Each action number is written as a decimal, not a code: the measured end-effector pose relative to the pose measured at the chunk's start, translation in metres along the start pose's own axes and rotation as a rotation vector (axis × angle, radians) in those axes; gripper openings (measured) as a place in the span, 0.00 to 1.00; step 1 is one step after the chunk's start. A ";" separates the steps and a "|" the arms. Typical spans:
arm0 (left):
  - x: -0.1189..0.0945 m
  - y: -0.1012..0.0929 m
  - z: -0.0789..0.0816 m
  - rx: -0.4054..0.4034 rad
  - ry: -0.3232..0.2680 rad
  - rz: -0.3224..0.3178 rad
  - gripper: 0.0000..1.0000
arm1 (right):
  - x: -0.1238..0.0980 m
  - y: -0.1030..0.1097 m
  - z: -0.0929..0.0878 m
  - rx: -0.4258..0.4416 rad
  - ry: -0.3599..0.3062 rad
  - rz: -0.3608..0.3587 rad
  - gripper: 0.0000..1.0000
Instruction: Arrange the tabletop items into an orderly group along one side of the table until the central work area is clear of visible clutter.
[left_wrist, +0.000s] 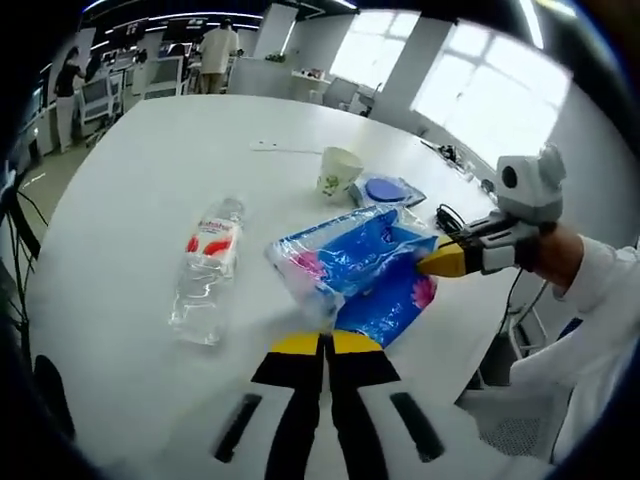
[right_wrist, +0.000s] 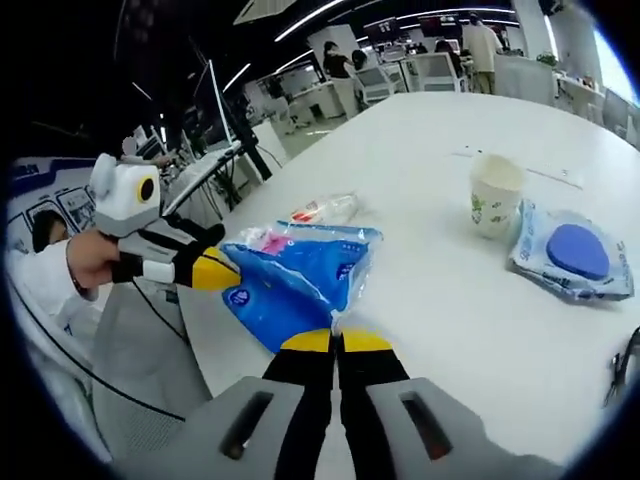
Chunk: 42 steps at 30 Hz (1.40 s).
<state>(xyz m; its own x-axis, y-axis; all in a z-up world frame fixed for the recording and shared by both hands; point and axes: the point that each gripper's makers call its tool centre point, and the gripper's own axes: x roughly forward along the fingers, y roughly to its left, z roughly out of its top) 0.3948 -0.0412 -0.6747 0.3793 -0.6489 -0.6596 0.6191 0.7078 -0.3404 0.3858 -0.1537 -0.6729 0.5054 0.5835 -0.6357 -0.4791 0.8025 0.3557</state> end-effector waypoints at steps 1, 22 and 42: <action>0.001 -0.003 0.004 0.003 -0.003 -0.004 0.00 | -0.003 -0.002 0.002 -0.005 -0.005 -0.004 0.00; 0.065 -0.095 0.094 0.131 -0.033 -0.111 0.00 | -0.099 -0.092 0.029 0.021 -0.134 -0.119 0.00; 0.133 -0.182 0.166 0.231 -0.051 -0.195 0.00 | -0.184 -0.180 0.046 0.026 -0.206 -0.239 0.00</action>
<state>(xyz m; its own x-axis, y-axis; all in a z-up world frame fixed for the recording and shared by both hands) 0.4471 -0.3025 -0.5895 0.2686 -0.7834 -0.5604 0.8215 0.4901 -0.2914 0.4118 -0.3996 -0.5879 0.7374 0.3889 -0.5522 -0.3120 0.9213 0.2323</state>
